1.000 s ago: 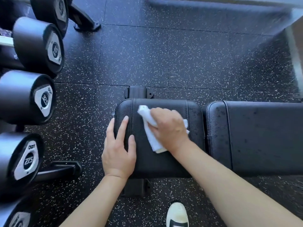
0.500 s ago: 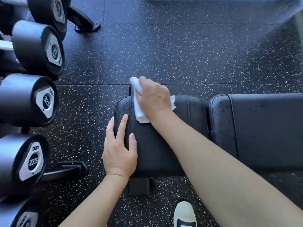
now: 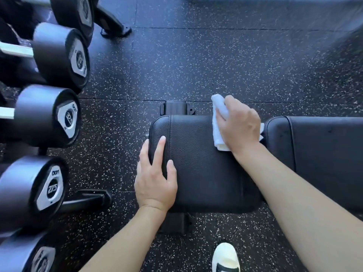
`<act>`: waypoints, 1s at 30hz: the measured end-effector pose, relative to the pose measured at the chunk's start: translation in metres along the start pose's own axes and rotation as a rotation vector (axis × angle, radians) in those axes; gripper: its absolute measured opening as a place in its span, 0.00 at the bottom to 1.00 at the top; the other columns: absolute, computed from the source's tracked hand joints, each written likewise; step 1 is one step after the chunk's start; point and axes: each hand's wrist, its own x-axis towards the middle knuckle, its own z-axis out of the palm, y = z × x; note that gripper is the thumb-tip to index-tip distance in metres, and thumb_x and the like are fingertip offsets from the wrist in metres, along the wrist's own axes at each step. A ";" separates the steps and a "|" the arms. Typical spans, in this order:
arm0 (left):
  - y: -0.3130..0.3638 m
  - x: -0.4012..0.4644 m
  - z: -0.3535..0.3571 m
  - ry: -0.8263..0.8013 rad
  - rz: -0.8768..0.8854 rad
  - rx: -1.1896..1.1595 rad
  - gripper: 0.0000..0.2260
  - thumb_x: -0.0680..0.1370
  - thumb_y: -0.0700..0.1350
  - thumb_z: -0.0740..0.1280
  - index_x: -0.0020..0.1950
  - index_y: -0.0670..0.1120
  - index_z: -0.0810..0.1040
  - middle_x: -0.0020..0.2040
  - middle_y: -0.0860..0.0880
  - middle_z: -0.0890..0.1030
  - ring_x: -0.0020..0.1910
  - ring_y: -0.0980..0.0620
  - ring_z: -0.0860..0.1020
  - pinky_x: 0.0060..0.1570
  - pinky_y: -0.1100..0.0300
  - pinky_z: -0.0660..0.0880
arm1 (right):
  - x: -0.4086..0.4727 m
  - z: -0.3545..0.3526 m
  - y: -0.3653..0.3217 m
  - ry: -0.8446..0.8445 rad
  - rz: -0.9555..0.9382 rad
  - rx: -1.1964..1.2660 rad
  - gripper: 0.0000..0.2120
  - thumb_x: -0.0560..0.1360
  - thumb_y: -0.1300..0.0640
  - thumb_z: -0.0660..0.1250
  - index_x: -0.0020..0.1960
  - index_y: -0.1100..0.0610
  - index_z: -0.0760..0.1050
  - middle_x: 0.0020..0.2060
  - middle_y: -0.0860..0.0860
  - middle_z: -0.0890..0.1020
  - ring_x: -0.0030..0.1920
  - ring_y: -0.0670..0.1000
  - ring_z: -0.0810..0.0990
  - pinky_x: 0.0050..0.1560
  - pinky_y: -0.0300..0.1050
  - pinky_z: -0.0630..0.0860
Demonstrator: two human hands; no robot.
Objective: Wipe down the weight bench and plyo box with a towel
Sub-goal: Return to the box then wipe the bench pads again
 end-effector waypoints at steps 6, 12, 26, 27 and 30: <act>-0.005 0.001 0.001 0.000 0.011 -0.009 0.27 0.81 0.58 0.56 0.82 0.61 0.65 0.83 0.49 0.60 0.75 0.41 0.70 0.62 0.40 0.77 | -0.007 0.037 -0.113 -0.050 -0.180 0.103 0.13 0.67 0.57 0.78 0.40 0.54 0.73 0.31 0.51 0.77 0.29 0.59 0.77 0.34 0.47 0.64; -0.004 0.001 0.001 0.002 0.035 -0.003 0.28 0.81 0.58 0.56 0.82 0.64 0.62 0.83 0.50 0.60 0.75 0.40 0.70 0.59 0.38 0.78 | -0.053 0.007 -0.050 0.016 -0.227 0.099 0.10 0.71 0.57 0.74 0.42 0.54 0.72 0.32 0.52 0.73 0.31 0.59 0.74 0.32 0.50 0.66; -0.005 0.003 0.003 -0.001 0.011 -0.016 0.28 0.80 0.56 0.57 0.82 0.63 0.63 0.82 0.48 0.61 0.74 0.38 0.70 0.58 0.34 0.77 | -0.060 -0.025 0.042 0.092 0.029 -0.090 0.07 0.76 0.55 0.65 0.40 0.55 0.70 0.30 0.53 0.73 0.30 0.61 0.73 0.33 0.49 0.65; -0.004 0.003 0.003 -0.003 0.008 -0.016 0.28 0.80 0.56 0.57 0.82 0.63 0.63 0.82 0.48 0.61 0.74 0.37 0.70 0.58 0.34 0.76 | -0.041 -0.021 0.040 0.101 0.052 -0.090 0.07 0.76 0.55 0.65 0.41 0.56 0.70 0.31 0.53 0.74 0.30 0.61 0.74 0.34 0.48 0.64; -0.003 0.003 0.003 -0.012 0.006 -0.016 0.28 0.81 0.57 0.57 0.83 0.63 0.62 0.82 0.48 0.60 0.74 0.37 0.70 0.59 0.34 0.76 | -0.004 -0.011 0.038 0.048 0.111 -0.072 0.09 0.78 0.54 0.66 0.43 0.54 0.68 0.32 0.50 0.71 0.31 0.60 0.75 0.36 0.48 0.63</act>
